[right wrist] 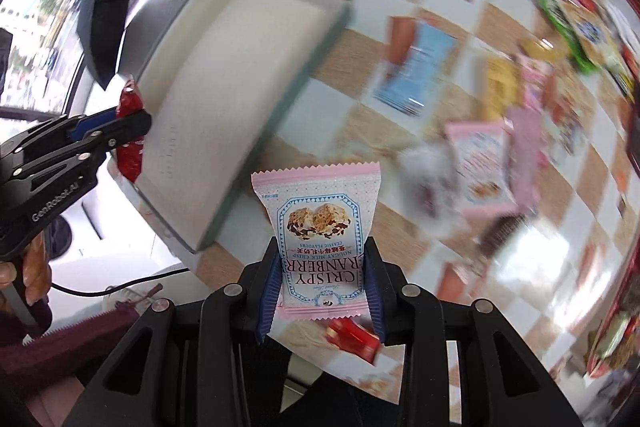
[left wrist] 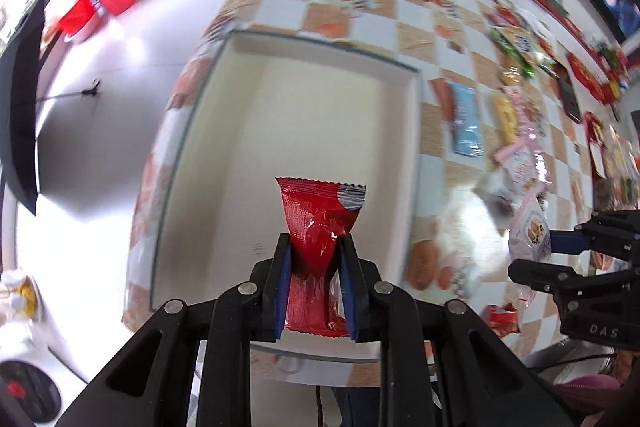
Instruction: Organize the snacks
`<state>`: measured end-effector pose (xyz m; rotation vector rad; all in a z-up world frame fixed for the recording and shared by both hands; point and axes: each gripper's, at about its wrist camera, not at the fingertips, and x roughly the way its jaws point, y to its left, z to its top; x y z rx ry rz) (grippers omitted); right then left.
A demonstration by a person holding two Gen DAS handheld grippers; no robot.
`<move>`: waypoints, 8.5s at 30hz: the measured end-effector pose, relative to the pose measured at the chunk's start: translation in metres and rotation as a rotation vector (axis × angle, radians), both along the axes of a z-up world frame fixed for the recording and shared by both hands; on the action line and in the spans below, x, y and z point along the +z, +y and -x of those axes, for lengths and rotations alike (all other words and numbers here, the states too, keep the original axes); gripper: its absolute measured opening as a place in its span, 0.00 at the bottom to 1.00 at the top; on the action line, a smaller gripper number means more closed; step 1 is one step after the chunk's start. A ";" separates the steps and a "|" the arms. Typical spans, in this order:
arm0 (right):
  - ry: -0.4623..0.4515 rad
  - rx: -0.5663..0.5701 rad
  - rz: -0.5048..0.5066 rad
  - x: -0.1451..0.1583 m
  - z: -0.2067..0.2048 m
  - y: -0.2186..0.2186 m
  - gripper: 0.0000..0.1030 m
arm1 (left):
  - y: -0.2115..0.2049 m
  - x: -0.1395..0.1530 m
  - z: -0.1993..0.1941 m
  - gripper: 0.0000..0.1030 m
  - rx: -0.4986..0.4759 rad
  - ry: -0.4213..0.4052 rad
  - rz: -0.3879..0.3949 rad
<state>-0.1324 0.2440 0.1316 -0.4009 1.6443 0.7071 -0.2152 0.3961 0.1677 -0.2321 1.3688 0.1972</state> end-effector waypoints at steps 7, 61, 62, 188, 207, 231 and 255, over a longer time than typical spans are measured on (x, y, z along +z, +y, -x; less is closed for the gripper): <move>0.067 0.060 -0.038 -0.022 0.004 0.077 0.38 | 0.021 -0.029 0.007 0.24 0.010 0.060 -0.054; 0.073 -0.317 0.233 -0.101 0.045 -0.178 0.31 | -0.169 -0.068 -0.196 0.76 -0.224 0.129 -0.023; 0.073 -0.317 0.230 -0.101 0.048 -0.177 0.31 | -0.169 -0.067 -0.196 0.76 -0.223 0.129 -0.019; -0.653 -1.319 -0.016 0.296 -0.038 -0.472 0.99 | -0.225 0.048 -0.073 0.76 -0.546 0.034 -0.101; 0.404 -1.156 -0.220 0.046 0.041 -0.344 0.99 | -0.263 0.013 -0.060 0.76 -0.745 0.161 -0.171; 0.410 -1.248 -0.218 0.050 0.041 -0.368 0.99 | -0.263 0.012 -0.060 0.76 -0.736 0.165 -0.164; 0.413 -1.258 -0.218 0.048 0.046 -0.370 0.99 | -0.264 0.012 -0.060 0.76 -0.735 0.172 -0.162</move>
